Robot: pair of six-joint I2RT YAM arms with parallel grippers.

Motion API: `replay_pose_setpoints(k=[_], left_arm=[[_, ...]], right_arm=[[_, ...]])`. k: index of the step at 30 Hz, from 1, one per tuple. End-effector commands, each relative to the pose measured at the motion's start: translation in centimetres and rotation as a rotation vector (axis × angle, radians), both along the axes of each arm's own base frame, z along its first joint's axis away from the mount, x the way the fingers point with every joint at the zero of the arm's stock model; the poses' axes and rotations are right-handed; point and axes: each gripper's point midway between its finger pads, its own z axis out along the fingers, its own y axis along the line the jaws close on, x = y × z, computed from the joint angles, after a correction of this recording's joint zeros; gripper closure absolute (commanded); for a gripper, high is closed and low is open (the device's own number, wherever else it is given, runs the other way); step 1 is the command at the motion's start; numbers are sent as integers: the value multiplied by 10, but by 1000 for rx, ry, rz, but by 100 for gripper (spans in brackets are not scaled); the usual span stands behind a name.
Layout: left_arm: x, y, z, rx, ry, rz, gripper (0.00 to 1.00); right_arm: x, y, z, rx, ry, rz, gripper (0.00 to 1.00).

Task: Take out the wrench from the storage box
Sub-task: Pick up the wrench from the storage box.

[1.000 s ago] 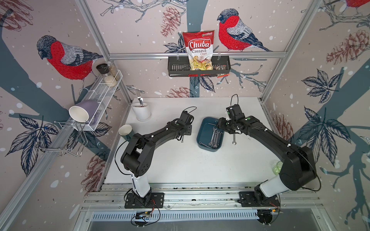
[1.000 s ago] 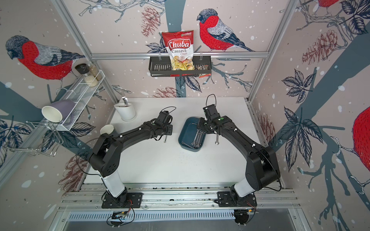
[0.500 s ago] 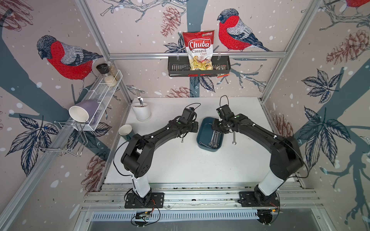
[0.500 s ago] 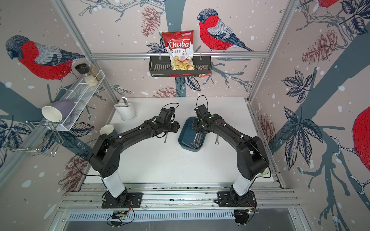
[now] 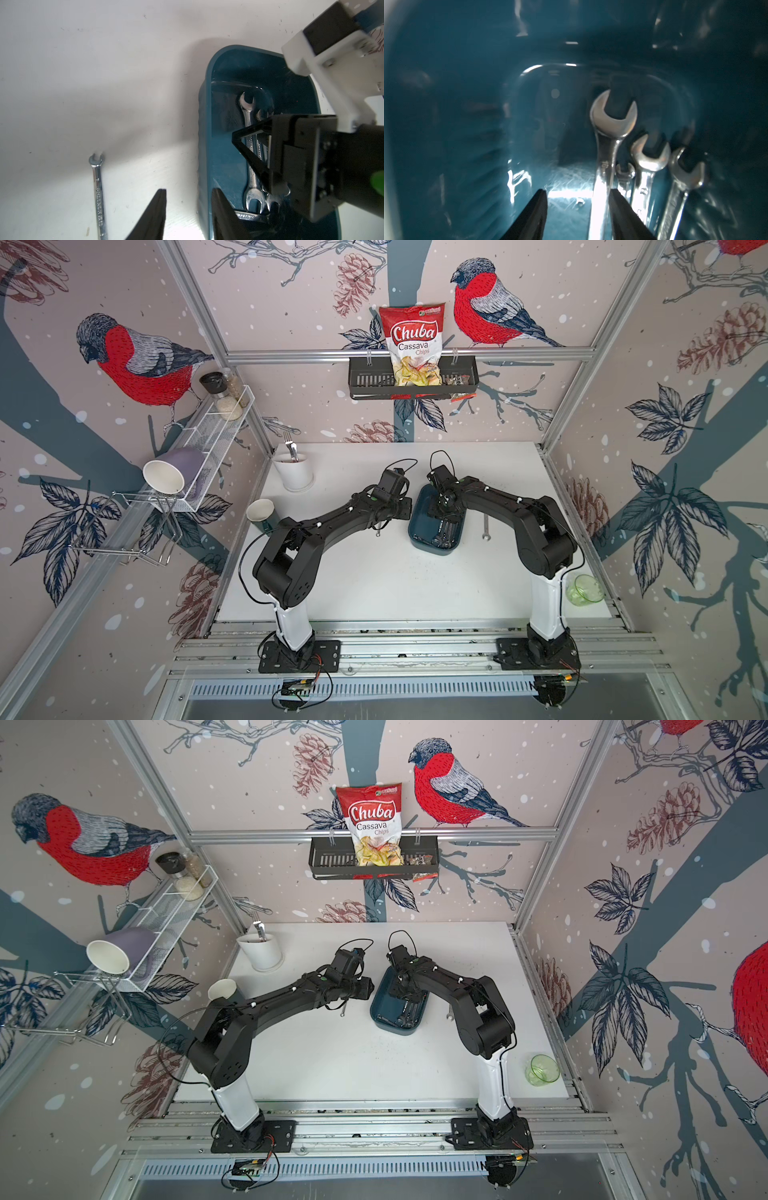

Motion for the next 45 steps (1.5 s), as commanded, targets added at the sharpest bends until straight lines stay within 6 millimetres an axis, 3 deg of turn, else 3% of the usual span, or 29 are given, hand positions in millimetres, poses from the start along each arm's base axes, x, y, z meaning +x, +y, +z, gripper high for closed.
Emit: replay_pose_setpoints(k=[1,7,26,32,36,45], left_arm=[[4,-1,10,-5,-28,1,59],[4,4,15,15,-48,5,58],[3,12,7,47,-41,24,58],[2,17,11,53,-48,34,58],[3,19,12,54,-53,39,58],[2,19,12,53,-45,42,58]], right_arm=[[0,-11,-10,-44,15,-56,46],[-1,-8,-18,-37,23,-65,45],[4,22,-20,-32,9,19,47],[-1,15,-30,-79,39,15,52],[-7,15,-28,-74,33,39,60],[-23,5,-28,-114,48,111,63]])
